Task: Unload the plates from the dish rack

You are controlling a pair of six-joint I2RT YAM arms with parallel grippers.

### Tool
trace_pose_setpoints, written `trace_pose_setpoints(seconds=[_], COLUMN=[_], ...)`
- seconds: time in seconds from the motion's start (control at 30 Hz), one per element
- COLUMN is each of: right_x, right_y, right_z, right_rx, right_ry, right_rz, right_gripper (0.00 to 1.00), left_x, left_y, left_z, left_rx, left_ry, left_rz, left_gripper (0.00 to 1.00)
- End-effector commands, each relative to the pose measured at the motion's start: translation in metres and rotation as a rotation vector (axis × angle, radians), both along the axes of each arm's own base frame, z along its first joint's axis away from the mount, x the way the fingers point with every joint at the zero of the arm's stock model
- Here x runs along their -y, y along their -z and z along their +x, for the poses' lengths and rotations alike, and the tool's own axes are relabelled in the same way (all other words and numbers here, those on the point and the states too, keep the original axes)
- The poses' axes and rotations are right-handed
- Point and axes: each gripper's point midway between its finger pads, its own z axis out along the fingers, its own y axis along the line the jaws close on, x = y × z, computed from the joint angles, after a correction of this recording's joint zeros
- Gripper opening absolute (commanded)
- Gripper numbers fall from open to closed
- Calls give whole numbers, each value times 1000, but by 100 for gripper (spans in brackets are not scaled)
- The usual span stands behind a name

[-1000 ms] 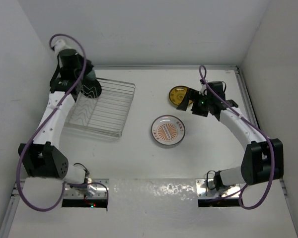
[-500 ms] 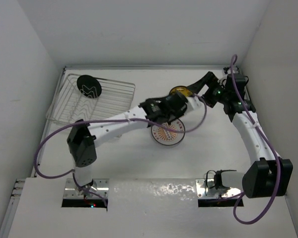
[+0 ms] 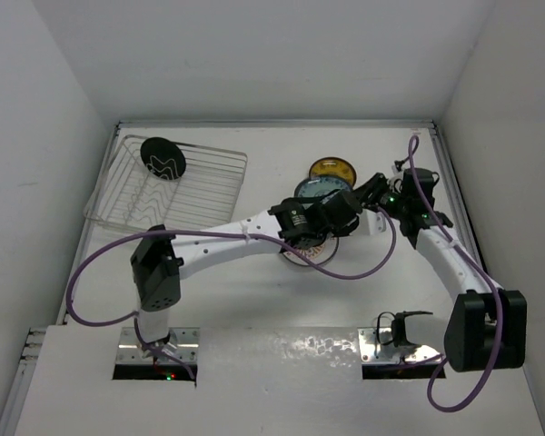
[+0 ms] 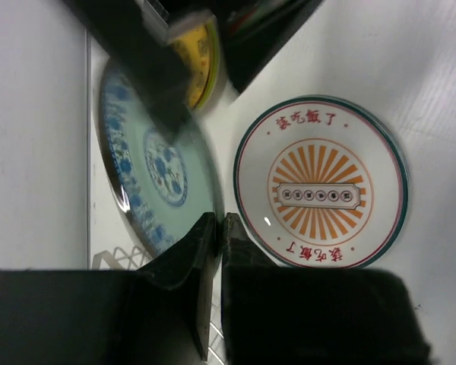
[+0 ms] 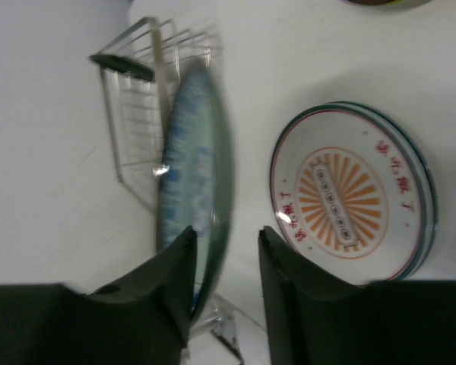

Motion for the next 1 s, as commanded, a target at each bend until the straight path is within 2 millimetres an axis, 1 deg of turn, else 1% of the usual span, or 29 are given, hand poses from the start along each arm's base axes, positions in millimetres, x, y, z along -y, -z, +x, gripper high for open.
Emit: trace_pose_setpoints(seconds=[0.0,0.03,0.1,0.13,0.17,0.2,0.23,0.27,0.33,0.37,0.4,0.43,0.47,0.5,0.53,0.57,0.6,0.63,0.67,0.7,0.73,0.77,0.8,0.83,0.87,0.9,0.93,0.97], right_x=[-25,-25,-22,-18,-15,-11,-6,3,8,23,28,32,34,39,42,46,49,54,56,56,56,58,58,59,60,60,59,59], right_y=[-44,-42,-38,-38,-36,-31,-26,-24,-12,-8,1,5,9,13,14,16,24,15,20,37,31,52,58,57,63,82,84,90], right_z=[13,13,17,24,27,28,32,40,45,58,62,68,81,88,96,110,113,128,134,140,152,156,160,169,172,171,175,174], right_rx=[166,139,125,135,131,115,113,114,89,77,43,41,29,25,27,26,-11,15,3,-37,-23,-77,-91,-83,-97,-145,-151,-165], right_ry=[-67,-51,-28,-11,2,19,39,83,101,139,161,162,165,177,185,195,199,208,208,200,200,199,201,207,208,202,198,193], right_rz=[224,251,233,204,190,174,150,123,75,50,18,-12,-26,-53,-72,-93,-116,-147,-155,-161,-161,-168,-172,-172,-175,-178,-178,-177], right_gripper=[31,5,1,0,0,0,0,0,0,0,0,0,0,0,1,1,1,2,2,3,5,6,6,8,10,10,11,11], left_x=[16,18,17,17,14,5,-4,-10,-28,-33,-44,-54,-60,-72,-79,-93,-105,-114,-128,-142,-147,-161,-167,-172,-180,-183,-187,-195], left_y=[-27,-25,-24,-23,-24,-21,-28,-28,-31,-32,-38,-42,-46,-56,-61,-73,-72,-73,-74,-77,-75,-76,-76,-76,-80,-77,-77,-76], left_z=[0,-2,-5,-5,-2,0,8,9,10,7,5,5,3,1,0,3,5,7,16,15,16,19,19,19,20,19,19,21], left_rx=[60,50,35,37,50,66,117,114,131,118,121,133,118,118,121,104,88,71,38,24,-5,-19,-20,-19,-20,-23,-22,-19], left_ry=[25,35,37,31,0,-38,-108,-155,-234,-285,-320,-367,-421,-460,-497,-572,-619,-655,-740,-770,-781,-815,-830,-847,-873,-881,-893,-918], left_rz=[-84,-92,-107,-115,-130,-130,-142,-164,-176,-221,-253,-276,-340,-392,-428,-523,-542,-571,-648,-684,-713,-760,-775,-788,-820,-820,-826,-835], left_gripper=[3,6,27,36,56,74,90,100,100,100,100,100,100,100,100,100,100,100,100,100,100,100,100,100,100,100,100,100])
